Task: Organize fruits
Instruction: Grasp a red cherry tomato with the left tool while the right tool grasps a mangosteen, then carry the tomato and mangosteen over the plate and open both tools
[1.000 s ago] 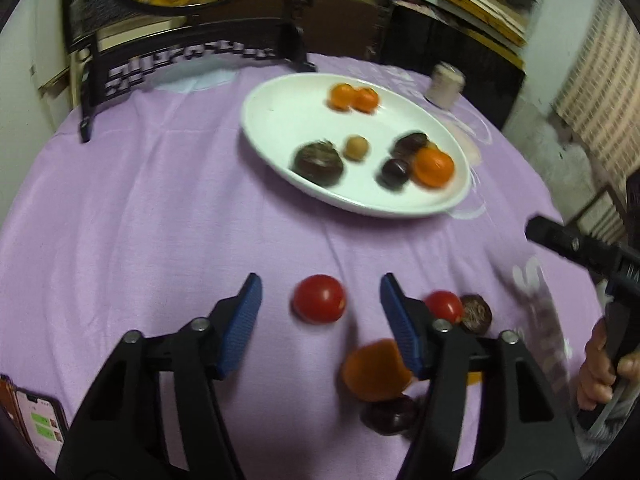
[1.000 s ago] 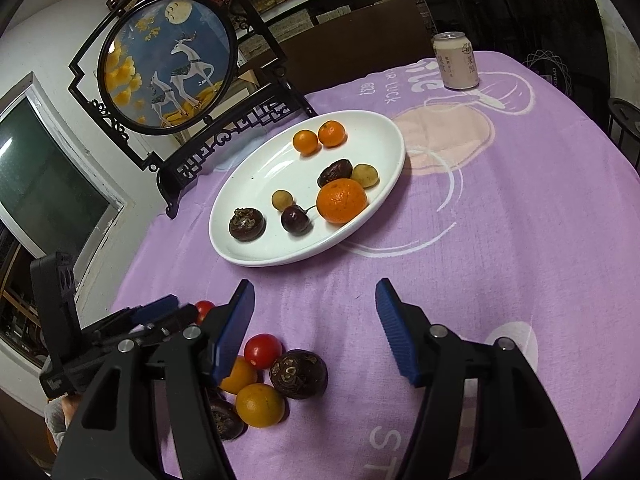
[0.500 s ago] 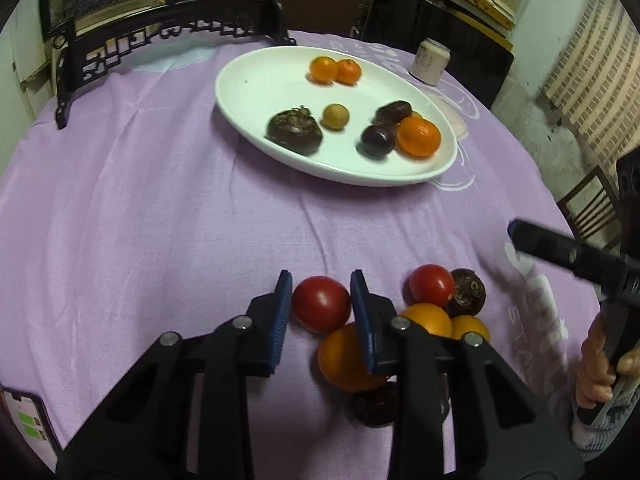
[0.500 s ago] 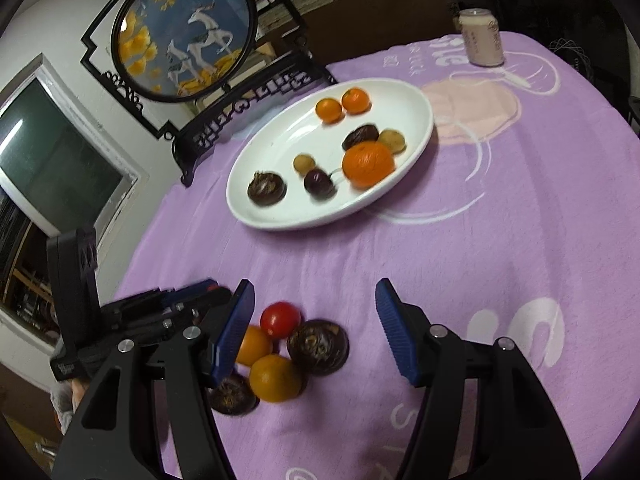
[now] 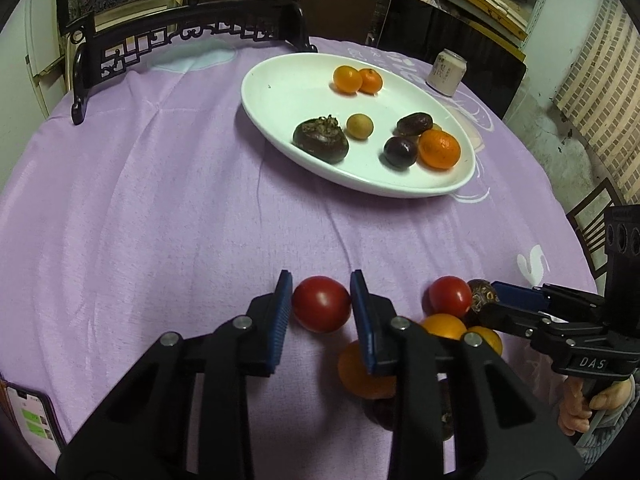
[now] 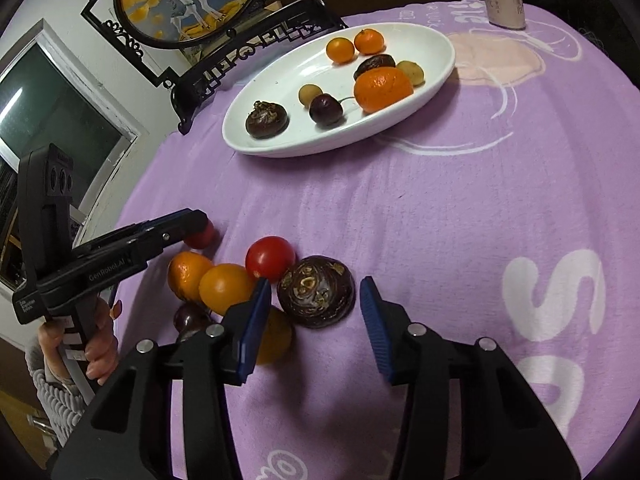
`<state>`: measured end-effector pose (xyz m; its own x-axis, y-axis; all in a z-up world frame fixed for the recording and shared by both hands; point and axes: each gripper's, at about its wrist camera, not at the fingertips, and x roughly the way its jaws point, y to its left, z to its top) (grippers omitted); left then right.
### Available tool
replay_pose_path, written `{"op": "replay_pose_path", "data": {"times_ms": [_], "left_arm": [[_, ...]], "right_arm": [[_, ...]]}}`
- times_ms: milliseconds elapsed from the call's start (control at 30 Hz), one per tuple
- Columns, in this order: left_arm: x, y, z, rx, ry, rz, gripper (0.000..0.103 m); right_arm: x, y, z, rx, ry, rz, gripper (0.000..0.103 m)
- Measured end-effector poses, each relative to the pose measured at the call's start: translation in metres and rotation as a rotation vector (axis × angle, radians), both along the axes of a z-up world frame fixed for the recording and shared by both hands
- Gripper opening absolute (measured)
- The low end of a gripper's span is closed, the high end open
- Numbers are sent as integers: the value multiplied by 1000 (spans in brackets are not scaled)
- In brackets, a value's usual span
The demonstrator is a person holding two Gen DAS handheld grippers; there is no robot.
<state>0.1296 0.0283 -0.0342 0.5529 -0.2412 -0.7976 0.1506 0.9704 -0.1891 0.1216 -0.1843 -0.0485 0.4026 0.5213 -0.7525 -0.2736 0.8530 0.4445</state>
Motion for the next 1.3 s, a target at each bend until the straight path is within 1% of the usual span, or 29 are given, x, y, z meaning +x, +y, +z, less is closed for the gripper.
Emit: {"op": "replay_pose_path", "data": {"times_ms": [67, 100, 167, 267, 300, 467, 600, 700, 833, 1000, 1100, 1167, 1200, 1233, 1267, 1300], "left_arm": [[0, 0, 0, 0, -1, -1, 30], [1, 0, 0, -2, -1, -2, 30], [1, 0, -1, -5, -1, -1, 30], [1, 1, 0, -10, -6, 0, 30], [0, 1, 1, -12, -8, 1, 30], [-4, 2, 16, -34, -54, 2, 30], [3, -2, 34, -25, -88, -4, 30], [24, -6, 48, -18, -104, 1, 30], [58, -8, 58, -17, -118, 21, 30], [103, -8, 49, -6, -101, 59, 30], [125, -8, 40, -7, -87, 70, 30], [133, -9, 34, -19, -75, 65, 30], [135, -8, 30, -32, -73, 67, 34], [135, -7, 28, -41, -74, 68, 48], [134, -5, 26, -48, -73, 67, 53], [134, -5, 26, -50, -70, 65, 53]], "right_arm": [[-1, 2, 0, -1, -14, -2, 47], [-1, 3, 0, 2, -16, -4, 41], [0, 3, -1, -2, -19, -12, 39], [-1, 3, 2, -26, -31, -11, 38], [-2, 2, 5, -34, -49, -14, 38], [-6, -15, 27, 6, -114, -65, 38], [-1, -29, 36, 45, -133, -116, 38], [14, -31, 44, 60, -136, -140, 38], [44, -15, 55, 47, -153, -136, 38], [75, 19, 52, 8, -145, -77, 38], [90, 40, 49, -26, -163, -47, 38], [94, 50, 47, -60, -179, -29, 39], [95, 53, 46, -80, -188, -27, 44], [95, 54, 44, -106, -198, -35, 51], [95, 54, 43, -125, -209, -41, 57], [93, 51, 44, -128, -230, -49, 58]]}}
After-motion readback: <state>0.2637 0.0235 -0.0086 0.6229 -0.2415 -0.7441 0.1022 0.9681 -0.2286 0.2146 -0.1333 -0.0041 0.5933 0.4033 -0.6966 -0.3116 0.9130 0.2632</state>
